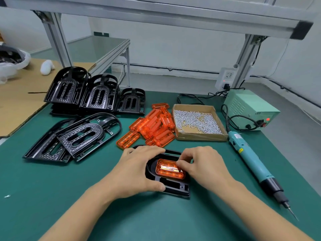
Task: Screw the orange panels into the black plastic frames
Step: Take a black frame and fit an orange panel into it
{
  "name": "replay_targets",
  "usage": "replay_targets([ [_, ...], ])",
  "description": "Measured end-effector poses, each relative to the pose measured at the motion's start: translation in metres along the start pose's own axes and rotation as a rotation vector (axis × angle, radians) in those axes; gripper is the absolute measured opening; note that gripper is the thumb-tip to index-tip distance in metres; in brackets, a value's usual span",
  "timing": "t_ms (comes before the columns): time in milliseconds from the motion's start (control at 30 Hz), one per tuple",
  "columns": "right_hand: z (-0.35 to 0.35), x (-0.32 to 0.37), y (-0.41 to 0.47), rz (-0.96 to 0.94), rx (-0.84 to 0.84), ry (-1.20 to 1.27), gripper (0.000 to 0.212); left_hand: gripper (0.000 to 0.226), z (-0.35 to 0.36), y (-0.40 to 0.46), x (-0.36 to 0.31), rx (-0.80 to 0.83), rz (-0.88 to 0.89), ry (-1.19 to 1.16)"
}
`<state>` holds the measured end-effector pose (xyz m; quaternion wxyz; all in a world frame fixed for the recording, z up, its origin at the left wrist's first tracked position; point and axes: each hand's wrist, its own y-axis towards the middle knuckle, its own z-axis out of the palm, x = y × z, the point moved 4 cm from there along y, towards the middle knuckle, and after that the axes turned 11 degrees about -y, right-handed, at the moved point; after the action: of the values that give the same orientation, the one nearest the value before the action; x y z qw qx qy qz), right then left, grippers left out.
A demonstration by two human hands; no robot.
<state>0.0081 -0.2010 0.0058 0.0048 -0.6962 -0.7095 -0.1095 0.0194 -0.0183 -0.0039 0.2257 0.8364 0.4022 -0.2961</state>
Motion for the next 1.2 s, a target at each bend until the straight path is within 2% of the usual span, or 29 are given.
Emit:
replay_targets([
  [133,-0.002,-0.001,0.002,-0.038,-0.031,-0.034,0.016,0.078,0.001,-0.001,-0.001,-0.004,0.000,0.039],
  [267,0.004,-0.015,-0.003,-0.033,0.089,0.229,0.011,0.066,0.003,-0.001,-0.003,0.002,0.002,0.063],
  [400,0.010,-0.028,-0.013,-0.103,0.186,0.361,0.030,0.063,0.006,-0.001,-0.002,0.012,-0.015,0.053],
  [633,0.014,-0.033,-0.014,-0.133,0.170,0.390,0.051,0.077,0.009,0.000,-0.003,0.009,-0.042,0.057],
  [800,0.014,-0.029,-0.006,-0.199,0.213,0.302,0.036,0.081,0.009,-0.001,-0.003,0.007,-0.060,0.029],
  [900,0.015,-0.030,-0.004,-0.211,0.220,0.279,0.037,0.083,0.009,-0.002,-0.002,0.013,-0.065,0.039],
  [1000,0.016,-0.034,-0.008,-0.177,0.157,0.352,0.045,0.085,0.009,-0.003,-0.001,0.013,-0.068,0.049],
  [1133,0.019,-0.033,-0.009,-0.174,0.182,0.364,0.036,0.089,0.010,-0.001,0.000,0.011,-0.066,0.068],
  [1200,0.016,-0.033,-0.009,-0.194,0.194,0.354,0.039,0.085,0.010,-0.001,0.000,0.016,-0.061,0.069],
])
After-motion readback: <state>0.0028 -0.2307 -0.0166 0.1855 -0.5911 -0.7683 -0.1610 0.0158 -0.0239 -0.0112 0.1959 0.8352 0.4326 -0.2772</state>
